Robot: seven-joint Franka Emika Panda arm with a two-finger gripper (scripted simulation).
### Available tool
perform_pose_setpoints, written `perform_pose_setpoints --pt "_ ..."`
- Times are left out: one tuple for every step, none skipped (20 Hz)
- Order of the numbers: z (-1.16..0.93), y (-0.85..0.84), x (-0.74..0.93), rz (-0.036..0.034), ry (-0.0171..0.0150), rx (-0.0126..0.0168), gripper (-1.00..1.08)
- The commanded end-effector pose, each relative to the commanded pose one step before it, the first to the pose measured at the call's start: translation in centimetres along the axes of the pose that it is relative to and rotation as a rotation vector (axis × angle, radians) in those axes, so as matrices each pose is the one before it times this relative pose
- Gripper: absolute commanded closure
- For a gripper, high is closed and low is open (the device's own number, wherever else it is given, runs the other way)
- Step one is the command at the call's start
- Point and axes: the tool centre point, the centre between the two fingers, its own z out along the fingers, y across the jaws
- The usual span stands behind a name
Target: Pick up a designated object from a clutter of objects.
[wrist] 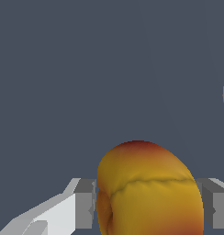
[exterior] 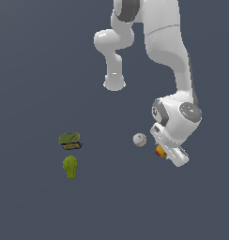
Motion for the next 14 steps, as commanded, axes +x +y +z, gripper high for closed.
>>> perform_pose_setpoints --pt "-0.804 0.351 0.332 0.00053 -0.00003 0.00235 1.08" --pt "-0.364 0.223 0.155 0.00000 0.00000 0.00000 1.08" --pt "-0.409 0.248 0.187 0.00019 -0.00065 0.00012 1.08" --pt "-0.443 0.271 0.188 0.00000 0.00000 0.00000 1.08" --pt "-0.484 0.295 0.205 0.00000 0.00000 0.00000 1.08" --pt "-0.525 0.320 0.222 0.00000 0.00000 0.00000 1.08" --pt "-0.558 0.344 0.251 0.00010 -0.00068 -0.00009 1.08" --pt "-0.608 0.369 0.257 0.00000 0.00000 0.00000 1.08" --pt "-0.650 0.394 0.275 0.00000 0.00000 0.00000 1.08" --pt "-0.689 0.420 0.302 0.00009 -0.00048 -0.00002 1.08" --pt "-0.736 0.445 0.310 0.00000 0.00000 0.00000 1.08" --pt "-0.768 0.467 0.341 0.00012 -0.00068 -0.00004 1.08" --pt "-0.784 0.471 0.331 0.00000 0.00000 0.00000 1.08" --pt "-0.788 0.472 0.332 0.00000 0.00000 0.00000 1.08"
